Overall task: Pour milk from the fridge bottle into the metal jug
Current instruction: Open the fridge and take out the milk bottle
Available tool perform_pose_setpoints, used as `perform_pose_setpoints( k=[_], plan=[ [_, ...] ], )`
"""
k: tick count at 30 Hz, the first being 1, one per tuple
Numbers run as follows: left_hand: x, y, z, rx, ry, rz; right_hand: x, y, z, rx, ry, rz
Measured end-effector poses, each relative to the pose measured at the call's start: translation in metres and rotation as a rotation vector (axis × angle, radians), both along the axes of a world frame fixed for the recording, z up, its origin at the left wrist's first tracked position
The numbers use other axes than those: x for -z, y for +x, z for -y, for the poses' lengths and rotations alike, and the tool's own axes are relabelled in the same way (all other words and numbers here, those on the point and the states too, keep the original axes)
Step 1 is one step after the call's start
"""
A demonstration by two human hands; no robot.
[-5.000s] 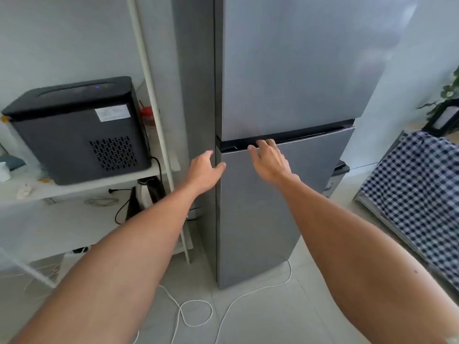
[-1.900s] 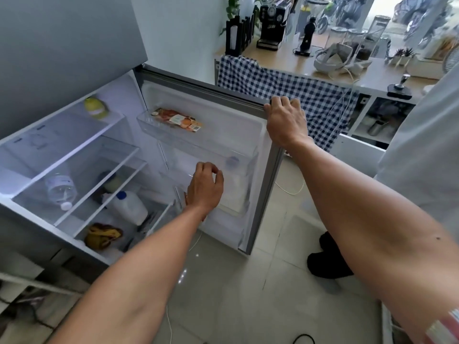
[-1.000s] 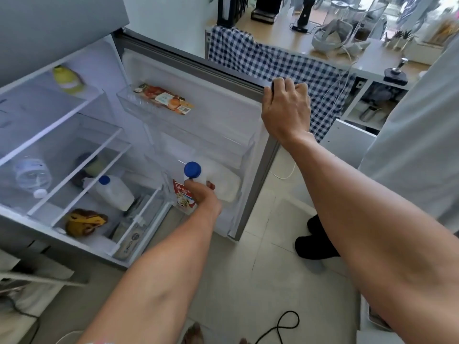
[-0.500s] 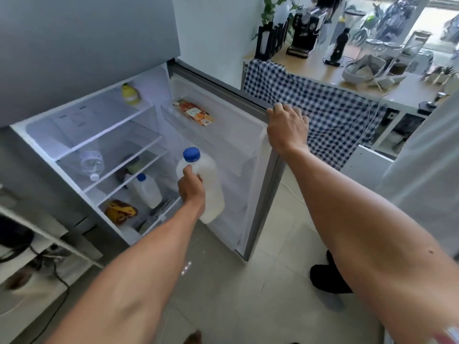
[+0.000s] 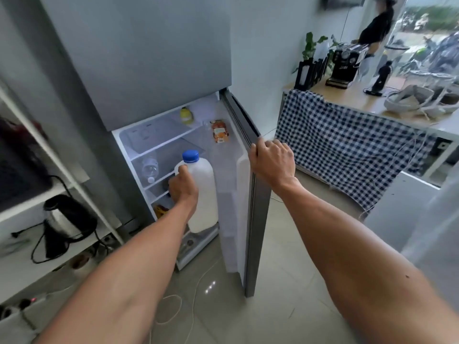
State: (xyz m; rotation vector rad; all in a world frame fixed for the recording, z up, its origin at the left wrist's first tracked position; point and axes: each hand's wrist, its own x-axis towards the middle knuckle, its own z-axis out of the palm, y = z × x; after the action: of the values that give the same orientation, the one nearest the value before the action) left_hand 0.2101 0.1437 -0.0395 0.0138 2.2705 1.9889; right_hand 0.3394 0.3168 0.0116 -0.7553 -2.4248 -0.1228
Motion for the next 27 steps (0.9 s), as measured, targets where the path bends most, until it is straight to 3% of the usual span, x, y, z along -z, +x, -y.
perform_pose_setpoints(
  k=[4, 20, 27],
  plan=[
    [-0.009, -0.024, 0.041, -0.037, -0.020, -0.072, 0.007, -0.025, 0.037, -0.110, 0.035, -0.028],
    [-0.038, -0.095, 0.140, -0.291, 0.031, -0.019, 0.027, -0.161, 0.125, -0.610, 0.035, -0.099],
    [-0.046, -0.123, 0.149, -0.428, 0.049, -0.040, 0.026, -0.231, 0.142, -0.680, -0.114, 0.124]
  ],
)
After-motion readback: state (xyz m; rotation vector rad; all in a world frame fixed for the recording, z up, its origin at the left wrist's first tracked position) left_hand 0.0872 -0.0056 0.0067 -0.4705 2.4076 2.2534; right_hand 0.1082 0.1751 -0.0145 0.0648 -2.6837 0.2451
